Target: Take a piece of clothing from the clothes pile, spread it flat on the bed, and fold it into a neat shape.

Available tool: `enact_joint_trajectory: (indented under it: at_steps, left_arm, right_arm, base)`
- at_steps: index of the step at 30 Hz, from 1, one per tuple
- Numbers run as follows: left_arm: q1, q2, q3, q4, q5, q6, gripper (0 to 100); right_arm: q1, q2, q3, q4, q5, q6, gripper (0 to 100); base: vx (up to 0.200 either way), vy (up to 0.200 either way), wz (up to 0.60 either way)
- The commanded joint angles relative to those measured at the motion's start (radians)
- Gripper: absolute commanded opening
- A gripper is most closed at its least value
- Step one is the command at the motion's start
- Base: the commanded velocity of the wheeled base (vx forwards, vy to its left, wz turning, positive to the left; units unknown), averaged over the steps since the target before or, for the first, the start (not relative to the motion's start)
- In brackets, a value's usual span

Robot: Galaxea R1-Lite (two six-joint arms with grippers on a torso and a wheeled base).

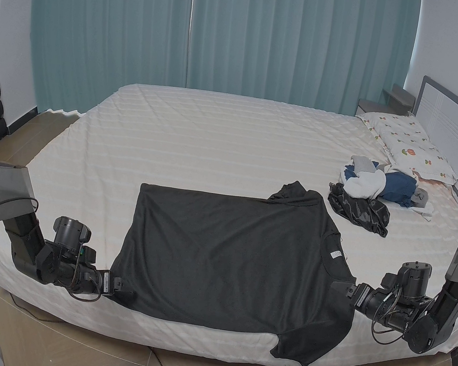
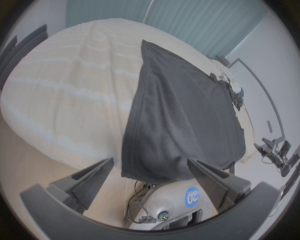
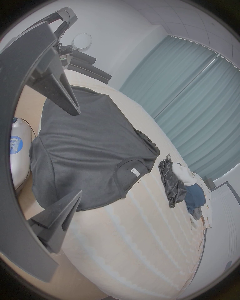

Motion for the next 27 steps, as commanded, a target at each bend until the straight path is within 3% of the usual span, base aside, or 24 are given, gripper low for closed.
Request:
enact_joint_trajectory:
  at_steps: [1,5,6,12,27]
  left_arm:
    - [-0.008,0.009,-0.003,0.001,0.004,0.000,100]
    - [-0.014,0.009,-0.002,0.003,0.005,-0.001,100]
    - [-0.016,0.007,0.001,0.003,0.005,-0.003,0]
    - [-0.017,-0.001,0.033,0.003,0.091,-0.006,0]
    - [-0.017,-0.070,0.144,-0.005,0.102,-0.079,0]
  right_arm:
    - [0.000,0.007,-0.005,-0.005,0.001,0.000,100]
    - [0.000,0.007,-0.005,-0.007,0.001,-0.001,100]
    - [0.000,0.009,-0.004,-0.007,0.001,-0.001,100]
    - [-0.009,0.018,0.009,-0.005,0.003,-0.001,100]
    - [-0.056,0.075,0.015,0.010,0.018,-0.035,100]
  base:
    - [0.000,0.000,0.00]
    - [0.000,0.000,0.00]
    - [0.000,0.000,0.00]
    - [0.000,0.000,0.00]
    - [0.000,0.000,0.00]
